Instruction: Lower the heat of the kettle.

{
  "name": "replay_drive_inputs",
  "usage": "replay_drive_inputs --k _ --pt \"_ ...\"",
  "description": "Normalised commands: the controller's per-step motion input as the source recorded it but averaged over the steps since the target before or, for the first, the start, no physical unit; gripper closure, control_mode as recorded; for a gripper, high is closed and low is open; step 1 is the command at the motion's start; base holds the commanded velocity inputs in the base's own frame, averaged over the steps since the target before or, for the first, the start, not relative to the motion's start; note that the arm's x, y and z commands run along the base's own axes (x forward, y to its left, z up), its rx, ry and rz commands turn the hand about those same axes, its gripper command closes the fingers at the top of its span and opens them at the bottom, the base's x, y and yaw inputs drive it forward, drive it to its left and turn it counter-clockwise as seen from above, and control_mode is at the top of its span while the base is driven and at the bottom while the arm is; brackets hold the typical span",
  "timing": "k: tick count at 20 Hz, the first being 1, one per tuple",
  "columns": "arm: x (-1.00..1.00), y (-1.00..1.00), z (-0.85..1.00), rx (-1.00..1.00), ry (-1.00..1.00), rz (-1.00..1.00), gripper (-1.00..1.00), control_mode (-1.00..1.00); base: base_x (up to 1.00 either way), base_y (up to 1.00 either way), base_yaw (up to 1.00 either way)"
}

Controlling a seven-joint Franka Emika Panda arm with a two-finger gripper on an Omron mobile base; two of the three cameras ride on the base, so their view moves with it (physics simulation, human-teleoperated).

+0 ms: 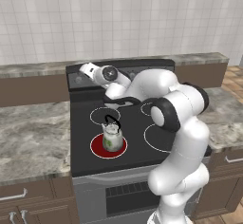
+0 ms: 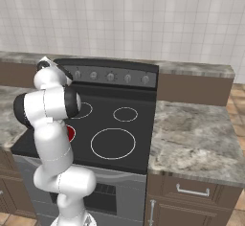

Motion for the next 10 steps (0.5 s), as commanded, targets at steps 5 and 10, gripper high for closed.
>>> replay_drive_inputs --k 5,10 --pt "0.12 0.0 0.0 0.03 0.0 0.0 -1.0 -1.0 0.0 0.0 0.0" --pt "0.06 0.0 0.0 0.03 0.0 -0.04 -1.0 -1.0 0.0 0.0 0.0"
